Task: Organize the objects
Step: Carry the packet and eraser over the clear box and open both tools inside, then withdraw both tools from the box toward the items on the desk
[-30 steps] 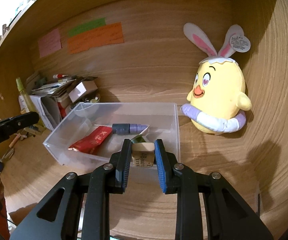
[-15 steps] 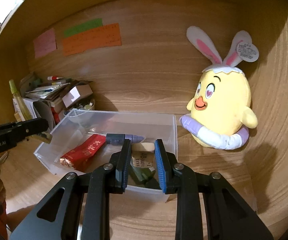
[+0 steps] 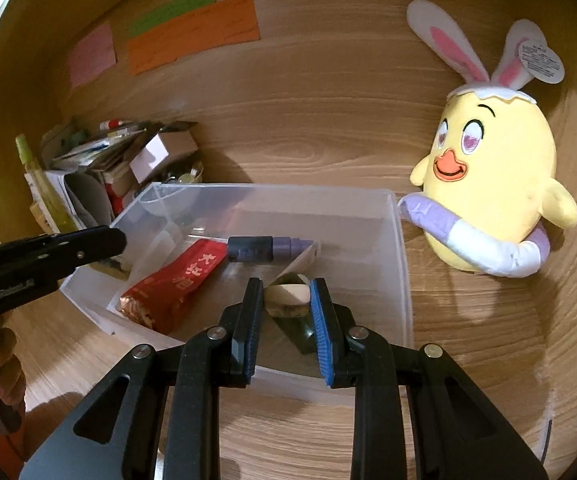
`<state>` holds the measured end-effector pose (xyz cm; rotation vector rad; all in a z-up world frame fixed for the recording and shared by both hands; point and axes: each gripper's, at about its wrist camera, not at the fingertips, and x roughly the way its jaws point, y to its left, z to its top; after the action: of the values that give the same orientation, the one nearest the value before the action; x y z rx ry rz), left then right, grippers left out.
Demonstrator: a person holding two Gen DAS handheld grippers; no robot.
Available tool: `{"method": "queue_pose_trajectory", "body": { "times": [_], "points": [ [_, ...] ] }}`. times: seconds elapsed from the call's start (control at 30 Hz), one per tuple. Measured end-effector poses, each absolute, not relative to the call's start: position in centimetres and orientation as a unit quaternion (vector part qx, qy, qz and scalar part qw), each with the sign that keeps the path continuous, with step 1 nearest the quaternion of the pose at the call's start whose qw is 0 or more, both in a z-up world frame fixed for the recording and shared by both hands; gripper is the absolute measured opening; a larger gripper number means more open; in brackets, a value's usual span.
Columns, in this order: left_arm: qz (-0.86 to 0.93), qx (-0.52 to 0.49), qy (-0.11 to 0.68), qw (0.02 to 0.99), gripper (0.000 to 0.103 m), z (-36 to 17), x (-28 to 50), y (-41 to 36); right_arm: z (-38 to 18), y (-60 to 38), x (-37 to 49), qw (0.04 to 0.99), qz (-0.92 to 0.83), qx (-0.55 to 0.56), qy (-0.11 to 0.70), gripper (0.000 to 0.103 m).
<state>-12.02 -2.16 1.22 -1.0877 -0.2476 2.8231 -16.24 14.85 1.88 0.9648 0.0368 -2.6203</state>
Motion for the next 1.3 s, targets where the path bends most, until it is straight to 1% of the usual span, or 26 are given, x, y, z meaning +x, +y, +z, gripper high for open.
{"method": "queue_pose_trajectory", "body": {
  "times": [0.4, 0.63, 0.73, 0.8, 0.87, 0.9, 1.0, 1.07, 1.1, 1.17, 1.2, 1.27, 1.3],
  "points": [
    [0.919, -0.385, -0.071, 0.056, 0.024, -0.3, -12.8, -1.1, 1.6, 14.5, -16.1, 0.183, -0.92, 0.347, 0.02, 0.025],
    [0.918, -0.386, -0.062, 0.059, 0.024, -0.2, -12.5, -0.7, 1.1, 14.6, -16.1, 0.176, -0.916, 0.359, 0.025, 0.025],
    [0.919, -0.385, -0.06, 0.064, 0.024, 0.0, -12.3, -0.5, 1.0, 15.0, -16.2, 0.172, -0.915, 0.364, 0.017, 0.027],
    [0.919, -0.385, -0.059, 0.068, 0.029, 0.3, -12.0, -0.4, 1.1, 15.3, -16.2, 0.168, -0.916, 0.363, 0.014, 0.029],
    [0.918, -0.384, -0.061, 0.074, 0.036, 0.5, -11.7, -0.4, 1.2, 15.5, -16.0, 0.166, -0.917, 0.363, 0.014, 0.032],
    [0.919, -0.382, -0.062, 0.078, 0.037, 0.7, -11.5, -0.4, 1.3, 15.6, -15.9, 0.165, -0.917, 0.362, 0.014, 0.032],
    [0.922, -0.375, -0.057, 0.078, 0.041, 1.3, -10.7, -0.3, 1.7, 15.9, -15.4, 0.163, -0.92, 0.356, 0.014, 0.039],
    [0.924, -0.371, -0.056, 0.078, 0.048, 1.6, -10.3, -0.2, 2.0, 16.0, -14.8, 0.162, -0.923, 0.35, 0.016, 0.048],
    [0.925, -0.368, -0.056, 0.078, 0.05, 1.8, -10.0, -0.2, 2.3, 16.1, -14.4, 0.161, -0.924, 0.346, 0.016, 0.051],
    [0.927, -0.363, -0.054, 0.073, 0.058, 2.1, -9.3, -0.3, 2.7, 16.3, -13.9, 0.161, -0.927, 0.338, 0.016, 0.061],
    [0.929, -0.36, -0.052, 0.072, 0.059, 2.3, -9.0, -0.3, 3.0, 16.5, -13.4, 0.163, -0.929, 0.331, 0.014, 0.063],
    [0.931, -0.356, -0.05, 0.067, 0.064, 2.5, -8.3, -0.4, 3.5, 16.7, -12.8, 0.163, -0.932, 0.324, 0.012, 0.07],
    [0.931, -0.355, -0.049, 0.065, 0.067, 2.6, -8.1, -0.5, 3.8, 16.9, -12.3, 0.164, -0.934, 0.318, 0.011, 0.072]
  ]
}}
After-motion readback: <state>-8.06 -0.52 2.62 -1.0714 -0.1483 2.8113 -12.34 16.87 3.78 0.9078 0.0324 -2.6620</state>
